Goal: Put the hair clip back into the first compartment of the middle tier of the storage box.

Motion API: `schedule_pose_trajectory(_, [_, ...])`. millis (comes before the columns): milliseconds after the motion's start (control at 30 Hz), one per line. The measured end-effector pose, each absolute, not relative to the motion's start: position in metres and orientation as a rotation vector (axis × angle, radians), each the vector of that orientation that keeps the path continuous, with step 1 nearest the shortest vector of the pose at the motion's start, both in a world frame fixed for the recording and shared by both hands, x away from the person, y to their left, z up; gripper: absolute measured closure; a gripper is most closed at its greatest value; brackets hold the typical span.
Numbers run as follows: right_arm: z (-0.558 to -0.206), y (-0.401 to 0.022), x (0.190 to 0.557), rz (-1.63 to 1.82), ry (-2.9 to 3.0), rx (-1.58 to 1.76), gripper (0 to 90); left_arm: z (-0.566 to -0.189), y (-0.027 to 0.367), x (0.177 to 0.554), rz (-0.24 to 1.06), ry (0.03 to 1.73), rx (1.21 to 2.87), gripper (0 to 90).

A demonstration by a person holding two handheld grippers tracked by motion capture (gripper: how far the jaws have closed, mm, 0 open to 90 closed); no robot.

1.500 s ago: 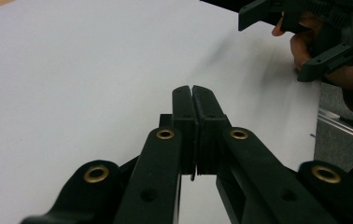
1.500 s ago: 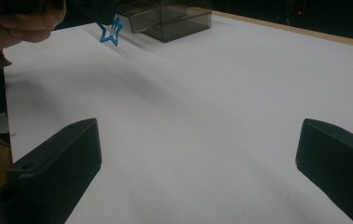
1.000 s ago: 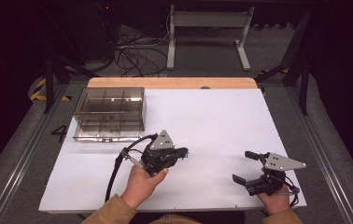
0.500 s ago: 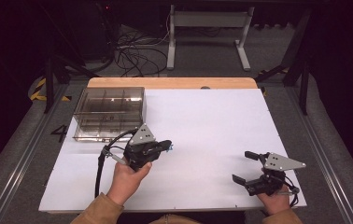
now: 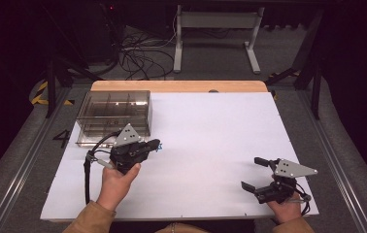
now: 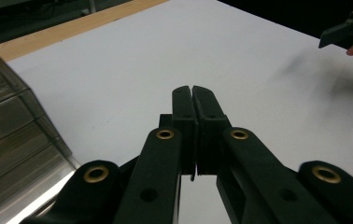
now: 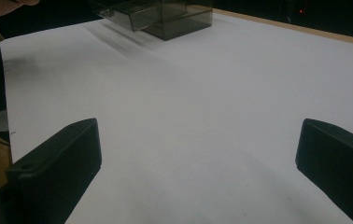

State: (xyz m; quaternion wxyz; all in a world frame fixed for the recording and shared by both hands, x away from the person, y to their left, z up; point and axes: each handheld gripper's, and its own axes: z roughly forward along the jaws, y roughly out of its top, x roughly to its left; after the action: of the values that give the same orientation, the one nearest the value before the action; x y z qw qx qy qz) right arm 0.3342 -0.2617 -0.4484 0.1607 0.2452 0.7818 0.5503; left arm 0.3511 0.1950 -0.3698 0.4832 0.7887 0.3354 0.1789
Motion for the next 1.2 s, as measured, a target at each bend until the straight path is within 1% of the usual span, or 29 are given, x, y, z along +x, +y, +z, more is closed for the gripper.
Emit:
schedule_pose_trajectory(700, [-0.449,-0.261,0.334,1.573,2.230,0.698,0.9,-0.373,0.251,0.353,0.510,0.972,1.856,88.2])
schedule_pose_trajectory(900, [-0.449,-0.261,0.334,1.575,2.231,0.698,0.9,-0.373,0.265,0.353,0.536,1.010,1.837,88.2])
schedule_pose_trajectory(1100, [-0.449,-0.260,0.334,1.578,2.233,0.698,0.9,-0.375,0.277,0.354,0.534,1.058,1.824,88.1])
schedule_pose_trajectory(1200, [-0.449,-0.261,0.335,1.574,2.236,0.697,0.9,-0.376,0.282,0.354,0.557,1.078,1.821,88.2])
